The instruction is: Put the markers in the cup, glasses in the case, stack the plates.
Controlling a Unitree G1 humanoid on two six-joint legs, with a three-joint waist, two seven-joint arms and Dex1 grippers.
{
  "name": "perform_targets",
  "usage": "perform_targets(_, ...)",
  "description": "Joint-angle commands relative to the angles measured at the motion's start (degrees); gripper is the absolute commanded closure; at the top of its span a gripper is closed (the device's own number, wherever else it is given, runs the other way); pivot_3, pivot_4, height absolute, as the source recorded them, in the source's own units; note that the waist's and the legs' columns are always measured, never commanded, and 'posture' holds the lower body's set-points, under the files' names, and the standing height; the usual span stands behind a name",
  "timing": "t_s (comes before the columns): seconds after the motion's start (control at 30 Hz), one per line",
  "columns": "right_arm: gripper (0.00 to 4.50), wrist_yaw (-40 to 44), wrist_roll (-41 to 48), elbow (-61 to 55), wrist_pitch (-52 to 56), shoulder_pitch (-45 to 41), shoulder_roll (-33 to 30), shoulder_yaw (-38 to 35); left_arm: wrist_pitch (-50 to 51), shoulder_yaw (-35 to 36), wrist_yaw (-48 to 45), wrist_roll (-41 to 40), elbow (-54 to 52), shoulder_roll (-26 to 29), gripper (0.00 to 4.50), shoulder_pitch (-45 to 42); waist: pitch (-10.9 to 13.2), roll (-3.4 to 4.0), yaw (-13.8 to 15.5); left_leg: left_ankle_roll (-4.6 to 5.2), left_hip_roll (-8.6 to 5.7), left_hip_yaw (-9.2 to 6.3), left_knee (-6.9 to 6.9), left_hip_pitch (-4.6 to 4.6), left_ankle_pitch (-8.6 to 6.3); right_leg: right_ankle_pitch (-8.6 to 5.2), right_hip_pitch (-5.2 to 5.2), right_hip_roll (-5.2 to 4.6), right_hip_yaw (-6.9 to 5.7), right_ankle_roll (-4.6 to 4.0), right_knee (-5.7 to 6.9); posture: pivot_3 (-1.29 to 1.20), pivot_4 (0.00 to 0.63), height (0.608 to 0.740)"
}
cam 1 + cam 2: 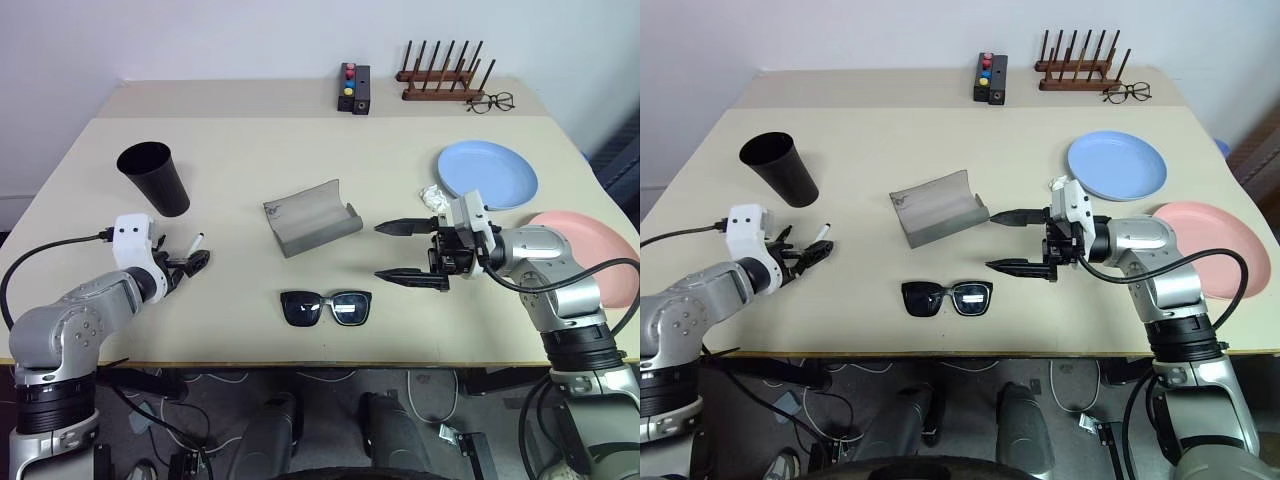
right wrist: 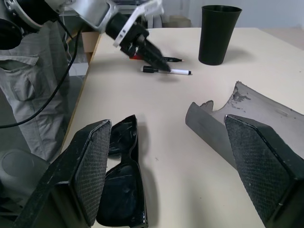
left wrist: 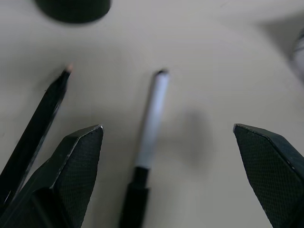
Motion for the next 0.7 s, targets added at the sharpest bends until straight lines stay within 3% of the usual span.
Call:
perform_targets(0.03, 0.64, -0.7, 0.1, -1.4, -0.9, 0.5, 0.3, -1.3, 0.8, -1.4, -0.5, 3.1, 2.5, 0.8, 0.00, -0.9, 0.0, 0.02, 0.0, -0.01, 0.00, 0.00, 0.00, 0.01, 0.00, 0.00, 0.02, 0.00, 0.00, 0.00, 0.00, 0.00, 0.150, 0.740)
perform_targets(0.1, 0.64, -1.0, 0.3, -1.9, -0.8, 0.9, 0.3, -1.3, 1.5, -1.1, -1.1, 3.2, 3.9, 0.0, 0.00, -1.4, 0.0, 0.05, 0.1, -0.01, 0.00, 0.00, 0.01, 0.03, 0.00, 0.00, 0.03, -0.01, 0.00, 0.00, 0.03, 0.00, 0.150, 0.740)
perform_targets(0.33, 0.56, -2.1, 0.7, -3.3, -0.4, 1.9, 0.0, -1.6, 5.5, -1.3, -2.5, 4.2, 5.2, -1.1, 3.30, -2.4, -0.1, 0.11, 0.1, -0.03, -0.01, 0.01, 0.02, 0.16, 0.01, -0.02, 0.05, -0.02, 0.03, -0.01, 0.26, 0.00, 0.150, 0.740)
perform_targets(0.7, 0.56, -3.1, 0.5, -2.8, -0.5, 1.1, 0.5, -1.2, 12.2, 5.5, -4.0, 2.2, 2.5, -3.2, 3.30, -5.1, -0.1, 0.10, 0.1, -0.04, -0.04, 0.01, 0.08, 0.16, 0.01, -0.02, 0.04, -0.04, 0.02, 0.02, 0.34, 0.00, 0.150, 0.740)
